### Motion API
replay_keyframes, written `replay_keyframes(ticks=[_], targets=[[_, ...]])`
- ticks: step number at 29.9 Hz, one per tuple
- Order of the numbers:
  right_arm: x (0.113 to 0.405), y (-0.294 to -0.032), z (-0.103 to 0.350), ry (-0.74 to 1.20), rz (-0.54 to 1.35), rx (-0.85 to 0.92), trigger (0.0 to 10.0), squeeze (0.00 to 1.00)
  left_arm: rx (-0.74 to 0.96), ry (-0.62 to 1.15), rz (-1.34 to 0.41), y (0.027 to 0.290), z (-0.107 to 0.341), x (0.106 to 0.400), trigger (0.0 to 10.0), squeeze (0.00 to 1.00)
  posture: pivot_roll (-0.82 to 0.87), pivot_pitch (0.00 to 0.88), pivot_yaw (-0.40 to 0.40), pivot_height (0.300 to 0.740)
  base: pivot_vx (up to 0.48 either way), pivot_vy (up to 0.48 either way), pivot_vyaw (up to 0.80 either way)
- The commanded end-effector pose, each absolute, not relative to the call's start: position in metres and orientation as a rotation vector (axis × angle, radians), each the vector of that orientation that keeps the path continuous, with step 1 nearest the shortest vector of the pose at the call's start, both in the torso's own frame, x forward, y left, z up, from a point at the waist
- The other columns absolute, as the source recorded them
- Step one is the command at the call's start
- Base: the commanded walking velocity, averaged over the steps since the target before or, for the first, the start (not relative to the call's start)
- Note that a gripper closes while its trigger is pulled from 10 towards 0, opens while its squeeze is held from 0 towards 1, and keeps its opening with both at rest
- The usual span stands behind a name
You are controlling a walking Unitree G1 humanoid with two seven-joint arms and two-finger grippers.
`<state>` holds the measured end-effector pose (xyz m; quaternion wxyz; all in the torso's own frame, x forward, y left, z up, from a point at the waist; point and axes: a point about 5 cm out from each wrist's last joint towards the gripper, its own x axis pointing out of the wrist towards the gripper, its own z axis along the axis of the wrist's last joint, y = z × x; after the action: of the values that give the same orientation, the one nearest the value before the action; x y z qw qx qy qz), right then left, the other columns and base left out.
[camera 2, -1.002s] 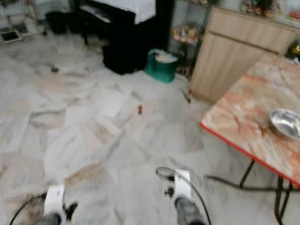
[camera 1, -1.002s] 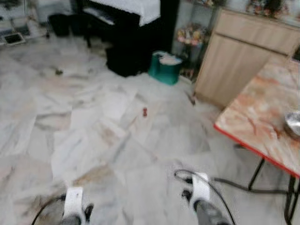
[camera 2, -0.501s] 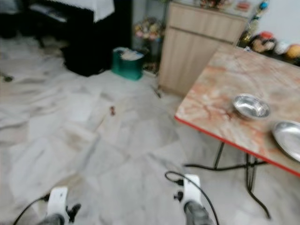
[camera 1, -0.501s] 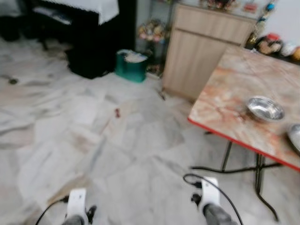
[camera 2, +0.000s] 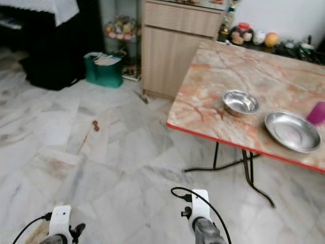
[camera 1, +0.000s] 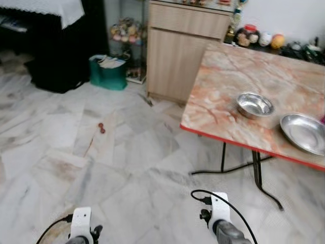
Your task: Setting the table
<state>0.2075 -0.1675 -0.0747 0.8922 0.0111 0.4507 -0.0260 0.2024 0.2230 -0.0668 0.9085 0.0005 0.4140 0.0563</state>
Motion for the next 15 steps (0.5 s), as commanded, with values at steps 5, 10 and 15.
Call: replay_keyframes(ticks=[5,10,15], targets=[[0.2150,-0.1654,-0.0706,0.910,-0.058,0.032,10.0,0.00,0.003,0.881,0.130,0.2267,-0.0695,0.1964,10.0,0.00,0.00,0.000,-0.050,0.740,0.000,0.000,-0.59],[0.2148,-0.1655,-0.0707,0.912,-0.061,0.035,10.0,0.00,-0.003,0.887,0.137,0.2266,-0.0711,0.1936,10.0,0.00,0.00,0.000,-0.051,0.740,0.000,0.000,-0.58],[0.2154,-0.1657,-0.0704,0.913,-0.058,0.034,10.0,0.00,-0.009,0.892,0.145,0.2270,-0.0722,0.1911,10.0,0.00,0.00,0.000,-0.055,0.740,0.000,0.000,-0.58]])
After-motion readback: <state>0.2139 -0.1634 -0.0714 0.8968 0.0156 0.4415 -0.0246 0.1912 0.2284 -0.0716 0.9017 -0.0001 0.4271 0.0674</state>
